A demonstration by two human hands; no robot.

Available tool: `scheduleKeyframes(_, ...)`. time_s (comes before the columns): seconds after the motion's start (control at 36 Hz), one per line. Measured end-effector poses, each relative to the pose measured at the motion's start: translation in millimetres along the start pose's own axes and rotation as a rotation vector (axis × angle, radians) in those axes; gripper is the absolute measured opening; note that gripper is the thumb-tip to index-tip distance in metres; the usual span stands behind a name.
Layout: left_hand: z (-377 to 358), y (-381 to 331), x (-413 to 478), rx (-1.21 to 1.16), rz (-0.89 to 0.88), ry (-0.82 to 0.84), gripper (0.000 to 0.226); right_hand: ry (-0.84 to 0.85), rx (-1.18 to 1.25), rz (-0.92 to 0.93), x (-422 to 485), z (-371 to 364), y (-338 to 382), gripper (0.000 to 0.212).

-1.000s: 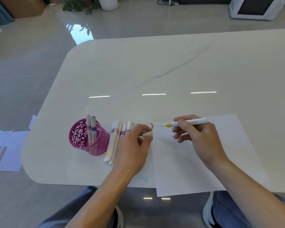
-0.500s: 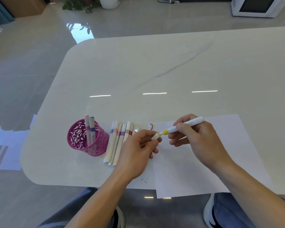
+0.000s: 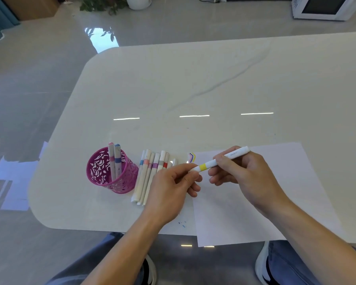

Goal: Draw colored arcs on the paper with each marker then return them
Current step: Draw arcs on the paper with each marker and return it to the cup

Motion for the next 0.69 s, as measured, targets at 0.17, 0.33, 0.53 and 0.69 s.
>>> scheduleKeyframes(0.17,1.1,-0.5,-1.2,0.003,-0.024,-0.062,0.02,0.031,0.08,-0.018,-2.4,-2.9,-1.0,0.019)
scheduleKeyframes(0.33,5.6,-4.8,-2.9,-0.002,-0.043,-0.086,0.021,0.049,0.121,-0.006,-7.0,-6.4,-2.3,0.02)
scheduleKeyframes(0.53,13.0,-22.9,-0.2,0.074,-0.088,-0.022,0.018,0.072,0.179,-0.126,-5.9,-6.8,-2.5,0.021)
scheduleKeyframes(0.69,29.0,-32.3,1.5,-0.113,-0.085,-0.118,0.013,0.047,0.129,-0.237,-4.1,-5.5,-8.1,0.026)
Point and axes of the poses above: each hand's wrist, its own x-axis towards the middle knuckle, its own z-axis out of the back of the hand, y = z × x, the point moved 5 cm from there along x, towards the middle knuckle, and after that the axes turned 11 degrees about -y, right-handed, at the moved point
